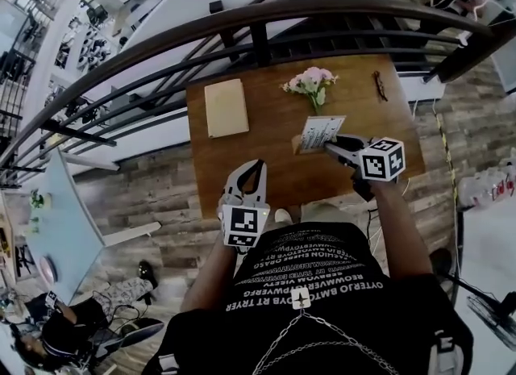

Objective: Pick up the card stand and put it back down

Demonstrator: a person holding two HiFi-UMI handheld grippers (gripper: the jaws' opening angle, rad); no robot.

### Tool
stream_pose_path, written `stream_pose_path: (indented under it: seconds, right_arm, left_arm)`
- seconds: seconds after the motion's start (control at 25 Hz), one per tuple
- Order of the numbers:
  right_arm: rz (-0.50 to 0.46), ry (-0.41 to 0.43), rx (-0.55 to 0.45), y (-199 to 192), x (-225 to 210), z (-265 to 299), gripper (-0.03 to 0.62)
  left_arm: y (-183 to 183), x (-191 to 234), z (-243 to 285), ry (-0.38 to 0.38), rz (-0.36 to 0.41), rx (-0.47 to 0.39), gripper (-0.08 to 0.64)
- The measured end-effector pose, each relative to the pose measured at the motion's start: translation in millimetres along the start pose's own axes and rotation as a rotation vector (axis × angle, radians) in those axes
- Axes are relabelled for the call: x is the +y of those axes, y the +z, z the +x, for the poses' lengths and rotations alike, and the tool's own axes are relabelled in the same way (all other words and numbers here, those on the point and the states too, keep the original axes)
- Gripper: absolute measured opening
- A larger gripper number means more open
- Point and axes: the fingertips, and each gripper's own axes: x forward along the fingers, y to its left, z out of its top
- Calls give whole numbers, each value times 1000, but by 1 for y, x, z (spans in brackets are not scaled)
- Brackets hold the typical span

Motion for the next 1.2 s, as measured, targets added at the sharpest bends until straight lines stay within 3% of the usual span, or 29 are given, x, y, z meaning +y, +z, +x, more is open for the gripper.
stream_pose_path:
  seconds: [0.32,0.52,1.2]
  right_arm:
    - [82,-4,50,-43,-44,41,135]
    - [82,-32,91,-60,-69,62,135]
    - [78,-114,214,-116,-159,115,135]
  left_arm:
    - [-6,9,12,18,1,45,29]
    - [1,13,22,22,-32,52,29]
    - [-2,10,72,40,-36,155,29]
